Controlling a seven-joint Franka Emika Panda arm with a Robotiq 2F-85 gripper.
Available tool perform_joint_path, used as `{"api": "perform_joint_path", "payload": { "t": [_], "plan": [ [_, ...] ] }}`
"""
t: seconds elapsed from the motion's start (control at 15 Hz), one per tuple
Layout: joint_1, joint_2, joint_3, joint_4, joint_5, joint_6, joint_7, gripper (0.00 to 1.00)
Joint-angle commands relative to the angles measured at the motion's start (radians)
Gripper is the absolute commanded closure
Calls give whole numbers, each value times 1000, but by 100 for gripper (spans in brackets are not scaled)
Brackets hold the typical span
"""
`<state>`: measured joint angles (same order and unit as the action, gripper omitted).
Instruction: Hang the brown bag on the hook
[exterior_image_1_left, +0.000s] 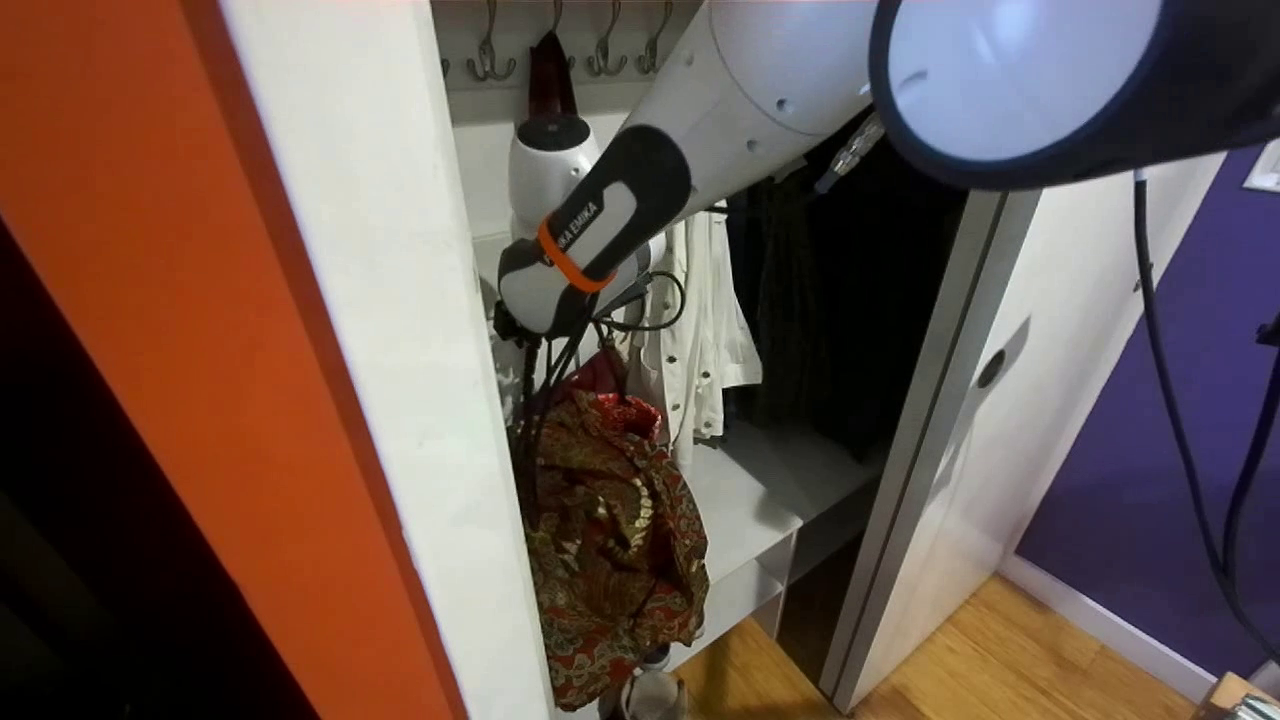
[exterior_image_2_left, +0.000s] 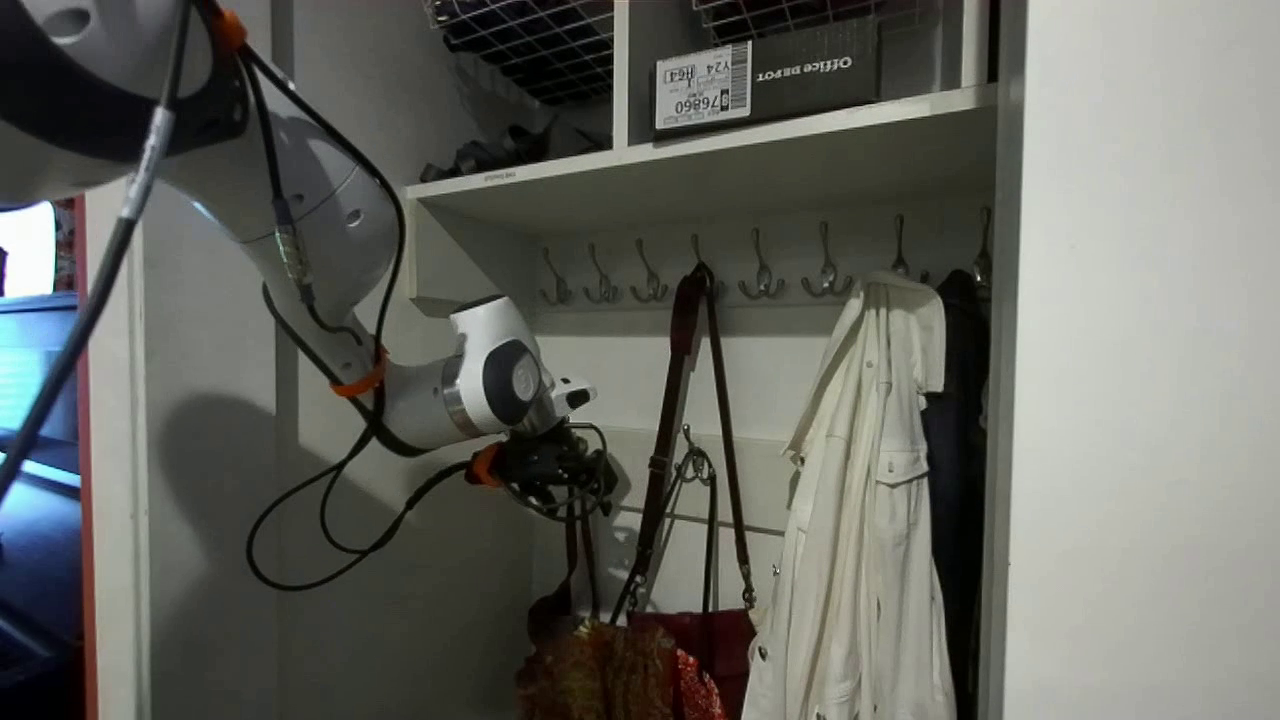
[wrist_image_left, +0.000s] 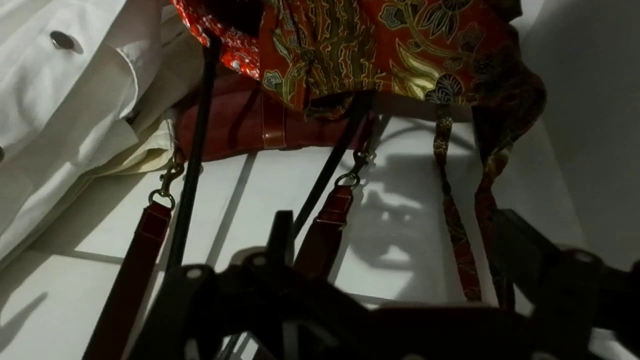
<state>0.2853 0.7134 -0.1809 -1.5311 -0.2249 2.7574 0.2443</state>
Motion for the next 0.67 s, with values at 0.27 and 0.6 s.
{"api": "perform_joint_path", "payload": {
  "t": [0.27,0.6],
  "plan": [
    [57,124,-68,147,-60,14,35,0],
    [55,138,-68,158,-59,15,34,0]
  ]
}}
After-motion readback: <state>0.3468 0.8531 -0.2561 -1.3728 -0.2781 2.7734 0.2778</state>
